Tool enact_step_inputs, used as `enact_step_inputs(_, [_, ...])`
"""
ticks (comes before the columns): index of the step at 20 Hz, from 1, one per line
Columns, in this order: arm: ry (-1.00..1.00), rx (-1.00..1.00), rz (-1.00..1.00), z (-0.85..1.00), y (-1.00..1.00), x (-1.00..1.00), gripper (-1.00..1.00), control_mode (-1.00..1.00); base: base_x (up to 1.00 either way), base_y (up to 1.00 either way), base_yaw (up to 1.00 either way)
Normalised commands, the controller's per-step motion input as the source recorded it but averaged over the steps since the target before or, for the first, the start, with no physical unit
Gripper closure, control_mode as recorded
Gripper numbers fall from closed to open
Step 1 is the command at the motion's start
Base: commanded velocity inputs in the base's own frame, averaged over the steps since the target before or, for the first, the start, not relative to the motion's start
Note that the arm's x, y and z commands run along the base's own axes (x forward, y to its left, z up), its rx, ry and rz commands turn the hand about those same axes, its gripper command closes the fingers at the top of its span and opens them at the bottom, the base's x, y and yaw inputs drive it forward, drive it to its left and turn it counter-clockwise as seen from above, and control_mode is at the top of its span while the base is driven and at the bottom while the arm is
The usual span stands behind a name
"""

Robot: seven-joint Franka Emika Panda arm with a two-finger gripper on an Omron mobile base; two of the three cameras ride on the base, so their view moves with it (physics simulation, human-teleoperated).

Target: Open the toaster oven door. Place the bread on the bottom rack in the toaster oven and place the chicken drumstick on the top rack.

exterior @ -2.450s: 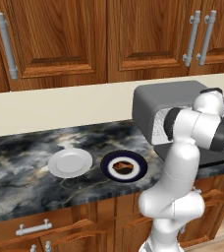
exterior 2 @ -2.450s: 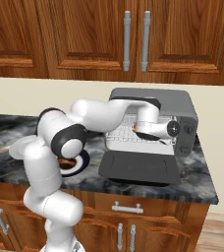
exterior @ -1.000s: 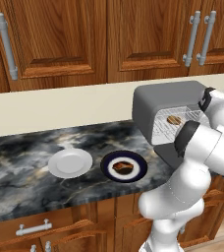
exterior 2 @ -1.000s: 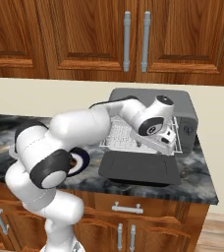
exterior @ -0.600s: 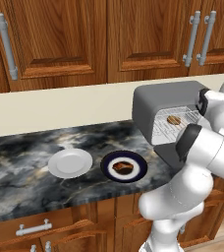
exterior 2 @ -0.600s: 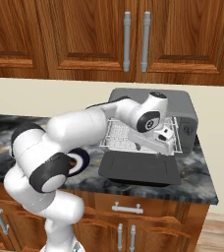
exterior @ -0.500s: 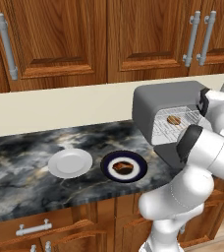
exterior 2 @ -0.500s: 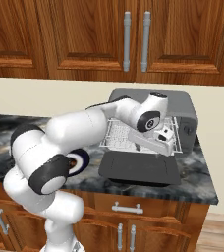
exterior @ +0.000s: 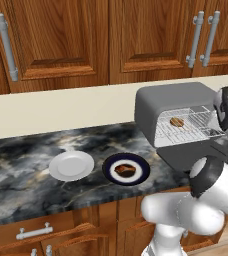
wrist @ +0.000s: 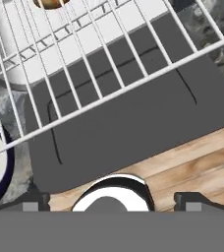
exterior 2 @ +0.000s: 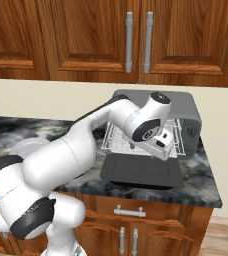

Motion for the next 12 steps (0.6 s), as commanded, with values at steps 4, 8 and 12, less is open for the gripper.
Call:
enact_step_inputs(4, [0.0, -0.15, 0.0, 0.0, 0.91, -0.17, -1.0, -1.0, 0.0, 0.0, 0.0])
enact_step_inputs(8, [0.0, -0.19, 0.03, 0.0, 0.94, -0.09, -1.0, -1.0, 0.0, 0.0, 0.0])
enact_step_inputs(12, [0.02, -0.16, 0.03, 0.0, 0.89, -0.03, -1.0, -1.0, 0.0, 0.0, 0.0])
